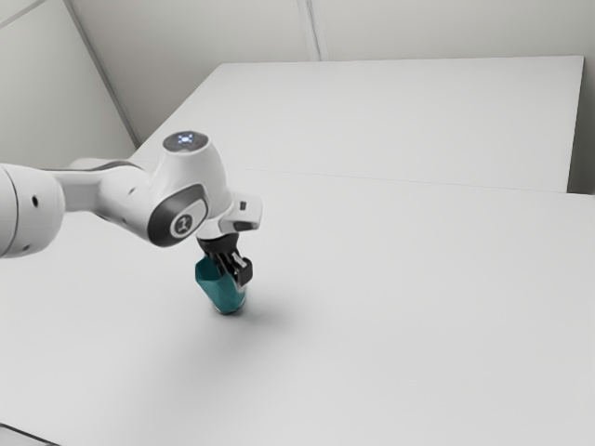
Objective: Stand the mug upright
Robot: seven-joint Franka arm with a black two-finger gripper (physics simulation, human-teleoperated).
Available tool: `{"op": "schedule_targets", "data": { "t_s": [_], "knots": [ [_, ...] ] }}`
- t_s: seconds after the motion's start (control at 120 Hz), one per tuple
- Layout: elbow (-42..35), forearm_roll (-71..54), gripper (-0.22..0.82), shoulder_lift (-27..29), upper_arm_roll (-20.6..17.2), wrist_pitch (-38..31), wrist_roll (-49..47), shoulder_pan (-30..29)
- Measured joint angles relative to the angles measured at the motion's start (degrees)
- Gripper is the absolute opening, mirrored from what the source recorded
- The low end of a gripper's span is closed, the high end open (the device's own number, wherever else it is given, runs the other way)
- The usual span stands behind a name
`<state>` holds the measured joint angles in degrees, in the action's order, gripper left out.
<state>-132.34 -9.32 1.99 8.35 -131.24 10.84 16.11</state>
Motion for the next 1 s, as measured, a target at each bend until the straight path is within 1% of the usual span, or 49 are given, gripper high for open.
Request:
{"op": "schedule_targets", "data": {
  "t_s": [0.258, 0.392, 0.5, 0.6, 0.708, 0.817, 0.908, 1.0],
  "knots": [
    [1.13, -0.37, 0.26, 3.7, 0.09, 1.99, 0.08, -1.88],
    [6.45, -0.72, 0.29, 4.16, 0.01, 4.45, 0.13, -1.09],
    [13.38, -0.34, 0.38, 3.22, 0.0, 7.87, 0.1, -1.43],
    [21.08, 0.37, 0.46, 0.44, 0.0, 12.11, -0.18, -2.32],
    [29.28, 2.22, 0.52, -4.46, -0.22, 16.87, -0.49, -3.45],
    [37.95, 3.97, 0.55, -10.4, -1.43, 21.55, -0.76, -6.34],
    [44.15, 5.69, 0.57, -13.7, -3.39, 25.39, -1.17, -9.98],
    [50.17, 7.34, 0.58, -16.54, -3.93, 29.56, -1.88, -12.01]
  ]
}}
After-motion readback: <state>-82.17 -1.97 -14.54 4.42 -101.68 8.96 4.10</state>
